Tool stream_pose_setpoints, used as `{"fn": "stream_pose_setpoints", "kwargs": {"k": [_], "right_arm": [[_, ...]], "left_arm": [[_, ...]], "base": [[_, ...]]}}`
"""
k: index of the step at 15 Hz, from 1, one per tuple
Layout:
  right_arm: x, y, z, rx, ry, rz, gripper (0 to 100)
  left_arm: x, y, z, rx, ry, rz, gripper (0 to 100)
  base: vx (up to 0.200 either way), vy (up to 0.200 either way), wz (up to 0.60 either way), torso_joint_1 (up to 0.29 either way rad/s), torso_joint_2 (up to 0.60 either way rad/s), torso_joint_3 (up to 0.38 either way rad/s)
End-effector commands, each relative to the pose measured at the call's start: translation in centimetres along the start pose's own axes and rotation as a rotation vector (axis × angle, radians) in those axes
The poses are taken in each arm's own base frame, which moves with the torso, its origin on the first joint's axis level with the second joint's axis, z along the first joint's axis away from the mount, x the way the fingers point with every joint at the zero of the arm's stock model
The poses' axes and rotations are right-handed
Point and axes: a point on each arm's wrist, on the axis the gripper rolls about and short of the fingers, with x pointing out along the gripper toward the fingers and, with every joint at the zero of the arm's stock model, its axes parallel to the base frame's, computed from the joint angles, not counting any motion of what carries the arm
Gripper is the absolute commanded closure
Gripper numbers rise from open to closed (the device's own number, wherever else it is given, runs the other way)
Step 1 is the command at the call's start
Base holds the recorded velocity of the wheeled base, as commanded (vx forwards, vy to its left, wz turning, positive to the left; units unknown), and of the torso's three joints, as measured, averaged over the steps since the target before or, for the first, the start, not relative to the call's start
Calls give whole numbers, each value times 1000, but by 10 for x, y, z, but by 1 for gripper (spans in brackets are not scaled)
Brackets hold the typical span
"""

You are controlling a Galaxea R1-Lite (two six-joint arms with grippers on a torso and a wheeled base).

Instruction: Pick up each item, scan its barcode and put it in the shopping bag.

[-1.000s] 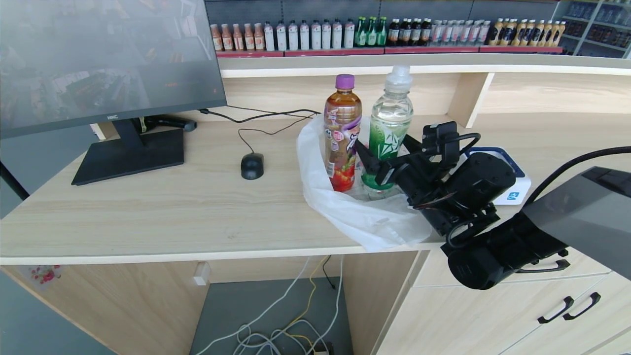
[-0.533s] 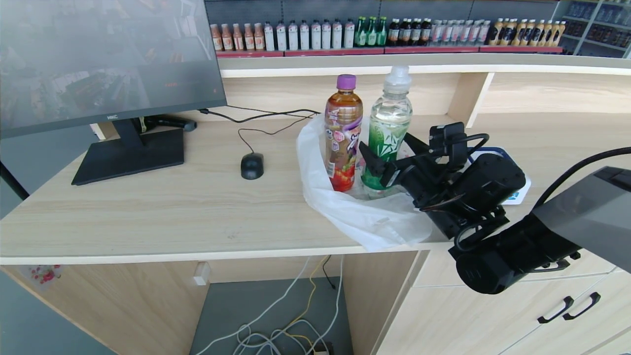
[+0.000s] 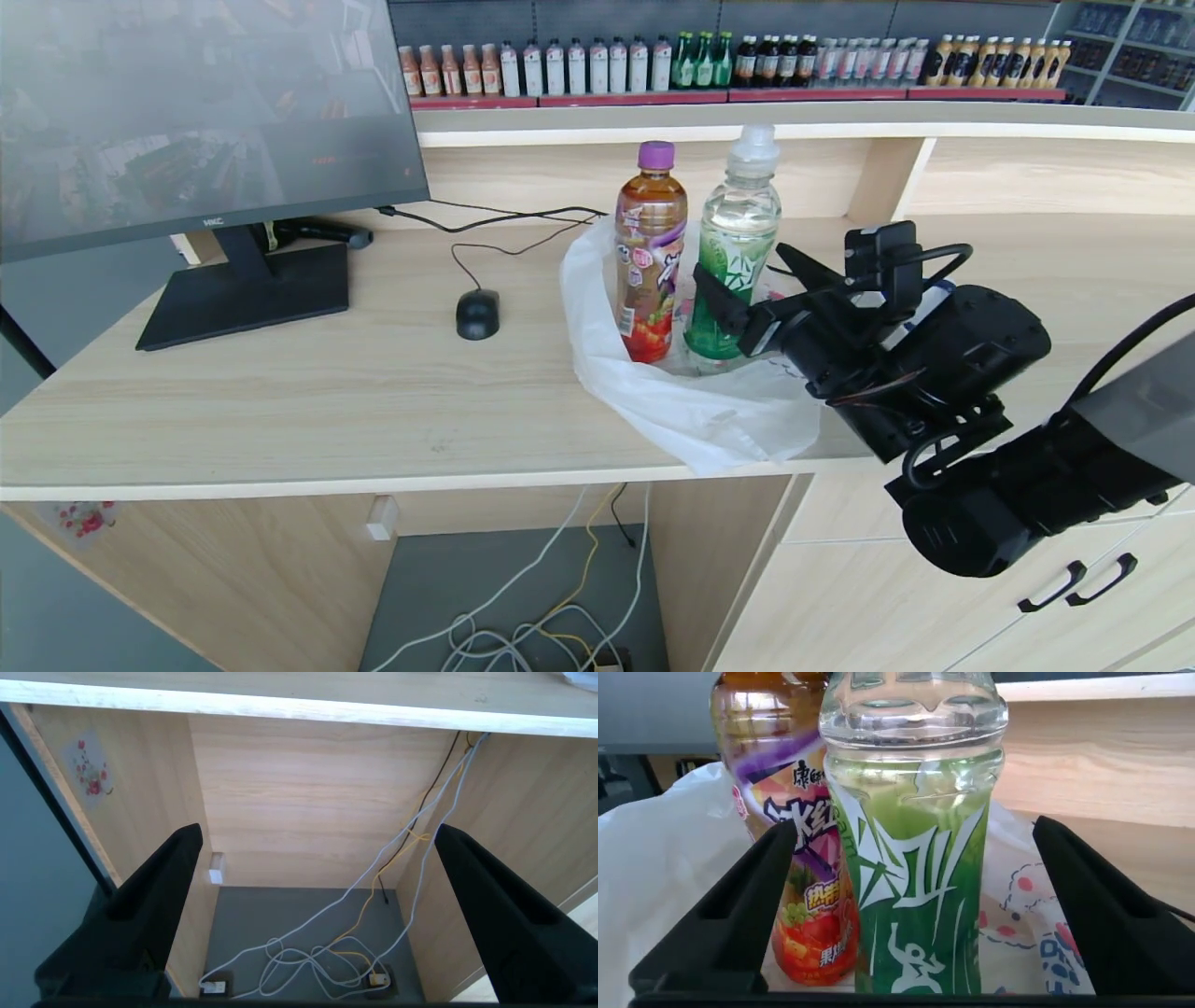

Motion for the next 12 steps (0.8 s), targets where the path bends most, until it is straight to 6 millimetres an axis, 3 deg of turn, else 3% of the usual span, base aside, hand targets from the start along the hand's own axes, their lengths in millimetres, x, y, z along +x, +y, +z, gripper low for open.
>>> {"fn": "stream_pose_setpoints", "kwargs": {"k": [1,3,5,8,11,12], "right_arm": [[-19,3,22,3,-9,10,0],[-38,8,45,-1,-30,27,0],[-70,18,69,4,-40,65,0],[-135,12,112,-5,-104,60,0],[-181,8,148,-1,-239,54,0],[-219,7,152,-5,-265,67,0]], "left_arm": [[0,0,0,0,0,0,0],[0,0,0,0,0,0,0],[0,0,0,0,0,0,0],[0,0,0,0,-2,0,0],[0,0,0,0,0,0,0],[0,0,0,0,0,0,0]], "base": [[0,0,0,0,0,0],[0,0,0,0,0,0],[0,0,0,0,0,0],[0,0,0,0,0,0],[0,0,0,0,0,0],[0,0,0,0,0,0]]}}
